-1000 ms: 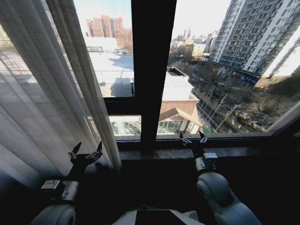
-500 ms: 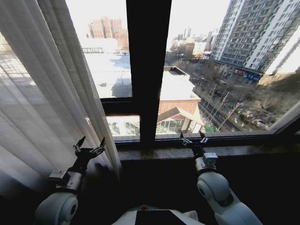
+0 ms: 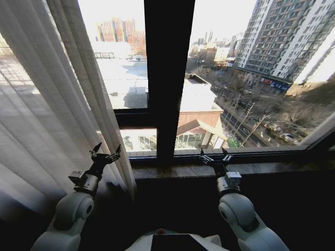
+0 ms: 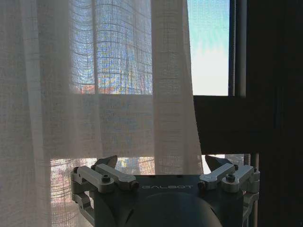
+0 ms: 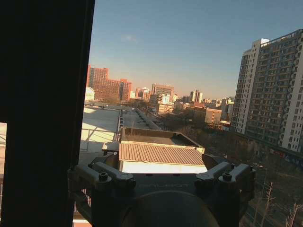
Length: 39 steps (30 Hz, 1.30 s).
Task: Open the curtains by pulling them apart, changing their state from closed to fully open.
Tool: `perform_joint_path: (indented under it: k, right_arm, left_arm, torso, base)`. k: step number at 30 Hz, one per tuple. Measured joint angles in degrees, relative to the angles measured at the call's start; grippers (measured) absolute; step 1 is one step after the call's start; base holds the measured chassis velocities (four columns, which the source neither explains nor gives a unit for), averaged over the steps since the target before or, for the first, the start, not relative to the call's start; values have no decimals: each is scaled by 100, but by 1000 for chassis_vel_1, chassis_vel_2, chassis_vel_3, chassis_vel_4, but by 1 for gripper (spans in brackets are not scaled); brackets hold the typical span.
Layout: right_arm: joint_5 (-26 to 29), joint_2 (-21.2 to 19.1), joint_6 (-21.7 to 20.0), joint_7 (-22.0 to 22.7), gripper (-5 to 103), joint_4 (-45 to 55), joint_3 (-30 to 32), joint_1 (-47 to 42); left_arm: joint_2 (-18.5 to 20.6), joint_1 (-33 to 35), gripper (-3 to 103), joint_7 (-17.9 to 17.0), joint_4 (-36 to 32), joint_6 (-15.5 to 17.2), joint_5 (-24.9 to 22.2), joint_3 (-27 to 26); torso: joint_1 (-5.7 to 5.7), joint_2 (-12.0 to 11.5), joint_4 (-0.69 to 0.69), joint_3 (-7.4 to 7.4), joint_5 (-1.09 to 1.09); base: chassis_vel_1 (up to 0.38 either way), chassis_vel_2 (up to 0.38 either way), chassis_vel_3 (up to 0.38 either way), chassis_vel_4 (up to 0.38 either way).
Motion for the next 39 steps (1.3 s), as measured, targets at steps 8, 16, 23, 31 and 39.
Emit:
perform_joint_path:
  k: [8,16,23,31,39]
  right_arm:
    - [1,29,1,68,100,-87,-92,120]
    - [0,36,8,99,100,-86,-109,173]
    - [-1,62,33,113,100,-65,-100,283]
    - [20,44,34,126,100,-79,-130,506]
    - [31,22,32,127,100,-49,-43,556]
  left_arm:
    - [-70,-372,100,-272,313,68,7,69]
    - [-165,-515,97,-397,358,200,21,144]
    - [-215,-429,70,-423,234,203,39,54]
    - [-201,-248,43,-394,52,204,25,-144]
    - [-272,-158,15,-374,-31,174,20,-205]
  torso:
    - [0,-1,-1,0,2]
    - [0,-1,-1,0,1]
    - [0,0,-1,0,1]
    - [0,0,0,0,1]
    - [0,0,0,0,1]
  base:
    - [0,0,0,0]
    - [0,0,0,0]
    - [0,0,0,0]
    - [0,0,0,0]
    - [0,0,0,0]
